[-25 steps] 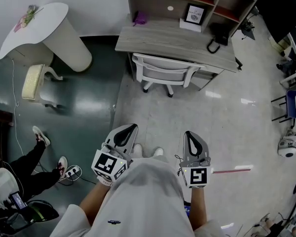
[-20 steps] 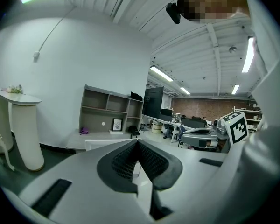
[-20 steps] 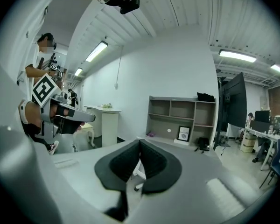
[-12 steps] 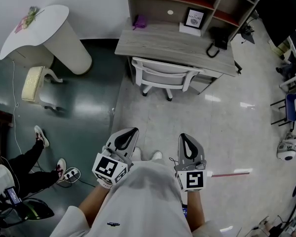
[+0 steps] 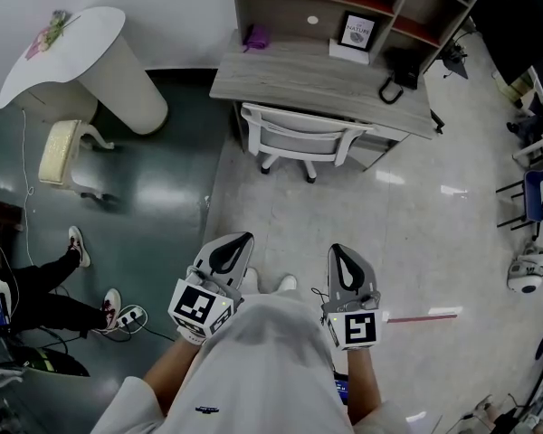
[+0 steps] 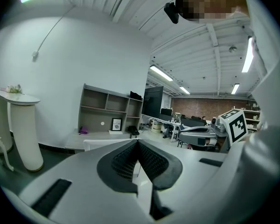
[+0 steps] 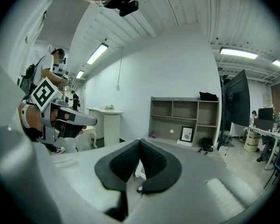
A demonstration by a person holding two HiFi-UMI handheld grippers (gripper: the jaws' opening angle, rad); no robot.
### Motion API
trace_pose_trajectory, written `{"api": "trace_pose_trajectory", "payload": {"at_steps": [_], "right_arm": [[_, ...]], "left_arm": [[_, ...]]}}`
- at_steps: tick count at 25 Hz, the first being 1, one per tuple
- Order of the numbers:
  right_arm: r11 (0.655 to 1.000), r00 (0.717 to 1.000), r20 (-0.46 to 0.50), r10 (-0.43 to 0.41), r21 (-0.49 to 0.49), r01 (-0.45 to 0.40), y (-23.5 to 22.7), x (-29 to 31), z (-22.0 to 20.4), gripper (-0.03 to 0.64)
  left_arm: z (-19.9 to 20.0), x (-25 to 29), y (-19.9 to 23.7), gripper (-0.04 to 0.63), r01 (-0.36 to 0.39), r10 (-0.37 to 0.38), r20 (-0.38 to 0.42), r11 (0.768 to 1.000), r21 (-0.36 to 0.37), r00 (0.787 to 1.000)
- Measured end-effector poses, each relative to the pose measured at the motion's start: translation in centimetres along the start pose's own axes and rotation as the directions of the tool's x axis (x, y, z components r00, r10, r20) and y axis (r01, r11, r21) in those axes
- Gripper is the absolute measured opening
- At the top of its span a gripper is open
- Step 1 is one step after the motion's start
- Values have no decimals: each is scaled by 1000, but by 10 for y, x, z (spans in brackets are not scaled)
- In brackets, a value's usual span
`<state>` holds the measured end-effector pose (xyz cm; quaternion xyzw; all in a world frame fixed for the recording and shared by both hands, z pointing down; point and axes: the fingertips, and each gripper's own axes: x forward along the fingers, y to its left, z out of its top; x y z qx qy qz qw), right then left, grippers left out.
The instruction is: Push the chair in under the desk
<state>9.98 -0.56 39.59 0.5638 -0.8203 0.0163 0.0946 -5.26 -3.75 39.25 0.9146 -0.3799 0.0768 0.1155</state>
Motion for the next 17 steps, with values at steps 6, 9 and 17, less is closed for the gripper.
{"api": "trace_pose_trajectory", "payload": {"at_steps": [6,9,17], "right_arm": [[1000,1000,0,14,-21,-14,0,-1,3,14],[1000,1000,1,10,-17,-10,1,0,4,14],[1000,1000,17,-6,18,6,3,4,10,14]], "left_arm": [[4,2,1,8,-1,1,7,1000,3,1000],[6,2,0,8,-1,1,12,1000,9,1000],[4,0,2,8,-7,7,6,1000,6,1000]]}}
